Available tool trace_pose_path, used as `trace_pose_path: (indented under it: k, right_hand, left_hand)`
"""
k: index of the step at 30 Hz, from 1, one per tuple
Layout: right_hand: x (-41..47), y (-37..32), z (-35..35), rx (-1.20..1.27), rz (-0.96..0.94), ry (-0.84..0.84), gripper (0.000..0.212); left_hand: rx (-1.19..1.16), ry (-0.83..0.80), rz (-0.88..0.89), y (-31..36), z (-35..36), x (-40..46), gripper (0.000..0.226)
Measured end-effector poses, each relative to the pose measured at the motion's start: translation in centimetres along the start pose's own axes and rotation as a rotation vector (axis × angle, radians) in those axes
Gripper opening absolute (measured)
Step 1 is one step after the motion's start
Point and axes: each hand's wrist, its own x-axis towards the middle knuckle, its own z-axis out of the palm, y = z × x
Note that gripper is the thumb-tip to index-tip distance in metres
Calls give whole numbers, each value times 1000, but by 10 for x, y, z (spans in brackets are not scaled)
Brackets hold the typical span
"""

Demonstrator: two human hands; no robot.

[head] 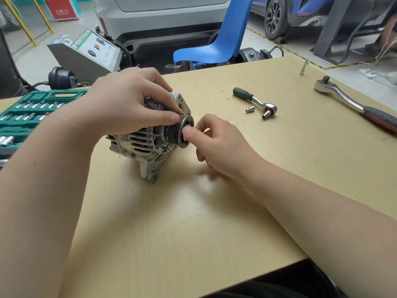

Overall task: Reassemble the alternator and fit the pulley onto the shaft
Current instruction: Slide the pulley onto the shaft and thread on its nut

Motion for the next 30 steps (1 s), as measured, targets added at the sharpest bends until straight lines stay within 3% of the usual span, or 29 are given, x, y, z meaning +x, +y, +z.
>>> trace_pose_path:
  k: [3,6,8,10,12,15,17,20,22,26,30]
  right_hand:
    - [0,-1,3,49,-9,-31,39]
    - [2,-5,2,371,224,-200,52]
    - [2,-6,-2,443,303,-247,60]
    - [1,-4,-3,294,210,-178,62]
    - [-1,-3,-3,118,66,-65,51]
    - [-3,-2,0,85,-14,-17,36]
    - [-2,-4,2,89,10,-45,39]
    - [0,-7,-1,362,248,-201,52]
    - [1,-6,-2,423,308,-235,57]
    - [-1,-1,-2,98,72,-73,41]
    - [-1,-2,4,105,31,-73,36]
  left_hand:
    - [-3,3,0,0,0,0,34]
    - [-6,6,-3,0,0,0,30]
    - [-5,13,-3,0,0,0,28]
    - [-7,21,-1,1,1,-1,28]
    - [-5,22,0,1,1,-1,29]
    - [-5,24,-1,1,1,-1,30]
    - [-5,23,-4,1,1,-1,30]
    - [-5,19,-4,0,1,-1,30]
    - [-6,18,-6,0,1,-1,30]
    - [-8,16,-4,1,1,-1,31]
    - [-1,14,-6,1,1,0,30]
